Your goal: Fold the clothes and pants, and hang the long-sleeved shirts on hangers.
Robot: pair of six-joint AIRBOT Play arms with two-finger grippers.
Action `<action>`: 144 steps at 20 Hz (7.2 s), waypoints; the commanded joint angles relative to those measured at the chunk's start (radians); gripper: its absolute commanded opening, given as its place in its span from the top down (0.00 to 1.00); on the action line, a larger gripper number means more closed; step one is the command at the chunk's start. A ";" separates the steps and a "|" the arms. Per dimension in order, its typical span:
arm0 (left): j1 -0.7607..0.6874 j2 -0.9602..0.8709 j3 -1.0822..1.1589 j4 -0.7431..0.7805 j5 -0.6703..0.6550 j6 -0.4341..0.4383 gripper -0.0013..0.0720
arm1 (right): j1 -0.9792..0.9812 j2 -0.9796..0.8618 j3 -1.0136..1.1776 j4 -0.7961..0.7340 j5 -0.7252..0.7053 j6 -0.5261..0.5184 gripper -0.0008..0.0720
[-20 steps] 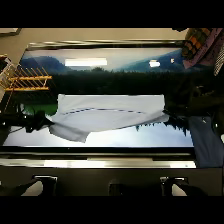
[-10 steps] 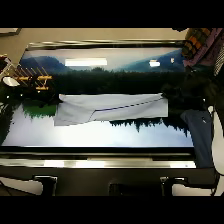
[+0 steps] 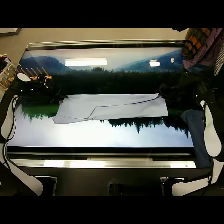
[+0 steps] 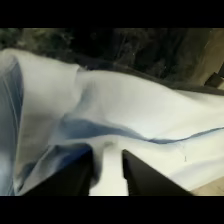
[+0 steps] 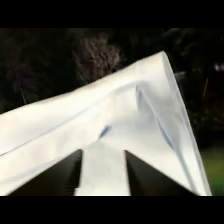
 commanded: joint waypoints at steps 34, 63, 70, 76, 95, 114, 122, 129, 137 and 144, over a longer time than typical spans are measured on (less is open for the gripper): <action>-0.278 0.287 -0.171 -0.007 0.209 -0.090 0.96 | -0.138 0.206 0.119 -0.061 -0.435 0.002 0.95; -0.800 -0.170 0.191 -0.364 0.296 -0.198 0.97 | -0.134 0.508 0.145 -0.008 -0.510 0.091 0.95; -0.445 0.241 0.191 0.117 -0.089 -0.194 0.96 | 0.166 0.447 0.138 -0.013 -0.381 0.206 0.95; -0.127 0.497 0.190 0.372 -0.337 -0.117 0.96 | 0.468 0.304 0.138 -0.057 -0.158 0.331 0.95; 0.101 0.575 0.190 0.332 -0.356 -0.104 0.96 | 0.758 -0.079 0.139 0.026 0.286 0.466 0.75; 0.034 0.574 0.161 0.327 -0.334 -0.073 0.96 | -0.096 0.304 -0.145 0.255 -0.289 -0.095 0.19; 0.034 0.572 0.161 0.326 -0.314 -0.074 0.96 | -0.026 0.113 -0.407 0.462 -0.181 -0.318 0.22; 0.034 0.572 0.161 0.326 -0.272 -0.074 0.96 | 0.104 0.036 -0.405 0.466 -0.014 -0.306 0.47; 0.034 0.572 0.161 0.326 -0.273 -0.074 0.96 | 0.055 0.134 -0.172 0.423 -0.097 -0.143 0.95; 0.034 0.572 0.161 0.326 -0.274 -0.074 0.96 | -0.189 0.134 0.151 0.339 -0.158 0.075 0.95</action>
